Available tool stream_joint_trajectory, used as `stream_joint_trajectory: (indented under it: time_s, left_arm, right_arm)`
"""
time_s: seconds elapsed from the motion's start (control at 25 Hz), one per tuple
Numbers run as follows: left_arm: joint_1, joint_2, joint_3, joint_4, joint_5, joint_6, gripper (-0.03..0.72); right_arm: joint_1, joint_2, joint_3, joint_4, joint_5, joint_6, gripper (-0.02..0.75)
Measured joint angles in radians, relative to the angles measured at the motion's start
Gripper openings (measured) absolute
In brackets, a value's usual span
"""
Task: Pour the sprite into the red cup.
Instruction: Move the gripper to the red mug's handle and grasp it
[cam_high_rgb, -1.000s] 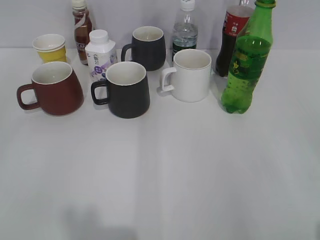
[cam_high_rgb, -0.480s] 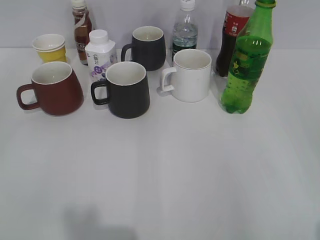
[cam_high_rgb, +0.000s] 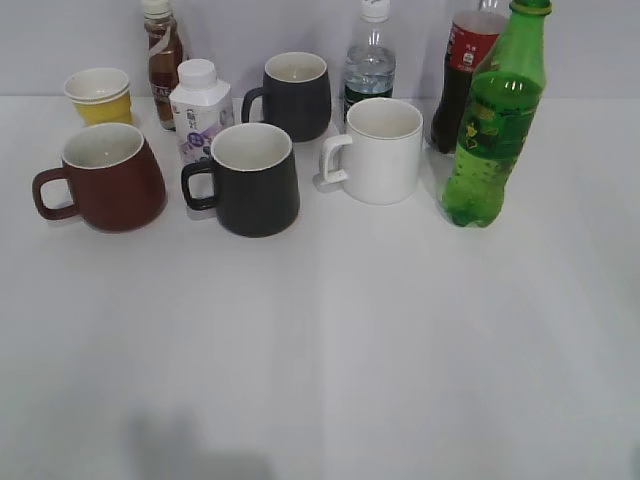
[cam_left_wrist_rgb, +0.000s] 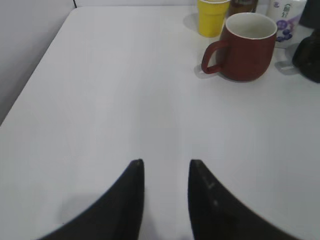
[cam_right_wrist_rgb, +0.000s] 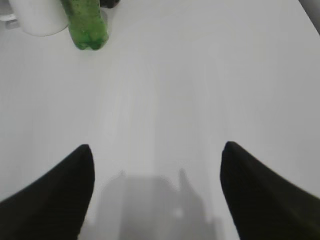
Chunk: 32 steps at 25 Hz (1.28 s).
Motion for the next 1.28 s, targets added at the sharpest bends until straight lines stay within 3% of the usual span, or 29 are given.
stream_joint_trajectory:
  time_s: [0.24, 0.52, 0.84, 1.04, 1.28]
  left_arm:
    - [-0.081, 0.017, -0.022, -0.035, -0.069, 0.0, 0.239]
    - [-0.098, 0.17, -0.006, -0.005, -0.443, 0.0, 0.239]
    - [-0.098, 0.569, 0.075, -0.003, -0.858, 0.0, 0.239]
    - [-0.098, 0.887, 0.075, 0.005, -1.089, 0.0, 0.24]
    - [-0.098, 1.117, 0.079, -0.018, -1.182, 0.0, 0.241]
  right_arm:
    - [0.0, 0.001, -0.012, 0.005, -0.034, 0.0, 0.587]
    - [0.0, 0.162, -0.001, 0.034, -0.418, 0.0, 0.563]
    - [0.024, 0.493, 0.026, 0.034, -0.776, 0.0, 0.406]
    - [0.075, 0.686, 0.026, -0.001, -0.937, 0.0, 0.384]
    - [0.11, 0.891, 0.028, -0.067, -1.117, 0.0, 0.385]
